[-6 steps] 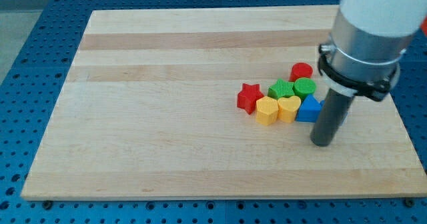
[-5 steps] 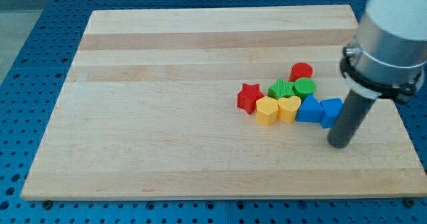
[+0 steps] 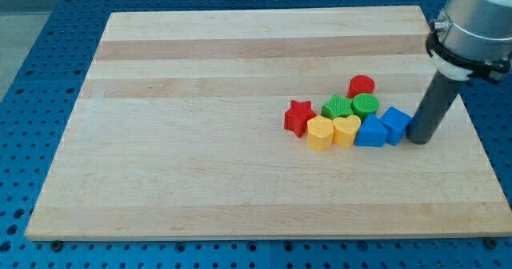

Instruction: Slightly move the blue cube towards up

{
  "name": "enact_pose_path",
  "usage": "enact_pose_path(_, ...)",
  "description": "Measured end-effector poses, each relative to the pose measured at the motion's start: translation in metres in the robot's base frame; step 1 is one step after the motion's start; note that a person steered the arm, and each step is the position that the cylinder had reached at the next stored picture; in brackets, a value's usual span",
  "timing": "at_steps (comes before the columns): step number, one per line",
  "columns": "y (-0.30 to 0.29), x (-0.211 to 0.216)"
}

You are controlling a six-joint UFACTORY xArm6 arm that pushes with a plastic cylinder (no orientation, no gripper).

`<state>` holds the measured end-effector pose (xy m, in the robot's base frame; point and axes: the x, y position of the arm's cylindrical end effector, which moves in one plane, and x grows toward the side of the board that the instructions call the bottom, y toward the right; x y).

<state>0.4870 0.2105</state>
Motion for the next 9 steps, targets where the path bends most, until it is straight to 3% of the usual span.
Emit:
enact_pose_path(3,0.001,-0.009)
enact_pose_path(6,0.015,-0.082)
enact_pose_path(9,-0.064,-0.091)
